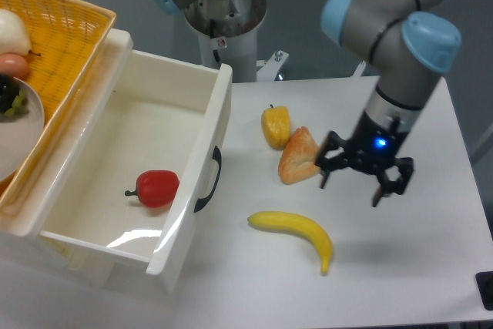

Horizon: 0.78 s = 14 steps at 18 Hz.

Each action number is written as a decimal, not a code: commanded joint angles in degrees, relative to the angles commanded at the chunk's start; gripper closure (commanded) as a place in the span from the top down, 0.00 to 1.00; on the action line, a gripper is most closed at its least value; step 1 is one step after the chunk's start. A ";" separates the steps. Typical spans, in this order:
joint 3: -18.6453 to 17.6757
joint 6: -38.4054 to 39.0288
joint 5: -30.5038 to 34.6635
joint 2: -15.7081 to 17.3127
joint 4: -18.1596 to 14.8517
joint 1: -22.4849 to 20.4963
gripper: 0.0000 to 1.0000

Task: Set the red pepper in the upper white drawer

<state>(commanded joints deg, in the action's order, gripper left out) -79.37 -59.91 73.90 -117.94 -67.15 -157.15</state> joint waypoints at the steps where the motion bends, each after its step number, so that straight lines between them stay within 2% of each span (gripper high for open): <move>1: -0.09 -3.86 2.37 -0.53 0.00 -0.09 1.00; 3: -0.88 -12.82 7.03 -0.71 -0.26 -0.53 1.00; 5: -1.75 -17.76 10.46 -0.97 -0.35 -0.70 1.00; 8: -2.29 -19.18 10.74 -1.94 -0.18 -0.97 1.00; 10: -1.32 -19.54 11.00 -3.60 -0.26 -0.97 1.00; 14: -1.05 -24.98 15.57 -4.66 -0.09 -1.05 1.00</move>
<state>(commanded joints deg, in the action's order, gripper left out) -80.42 -84.89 89.47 -122.61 -67.24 -158.20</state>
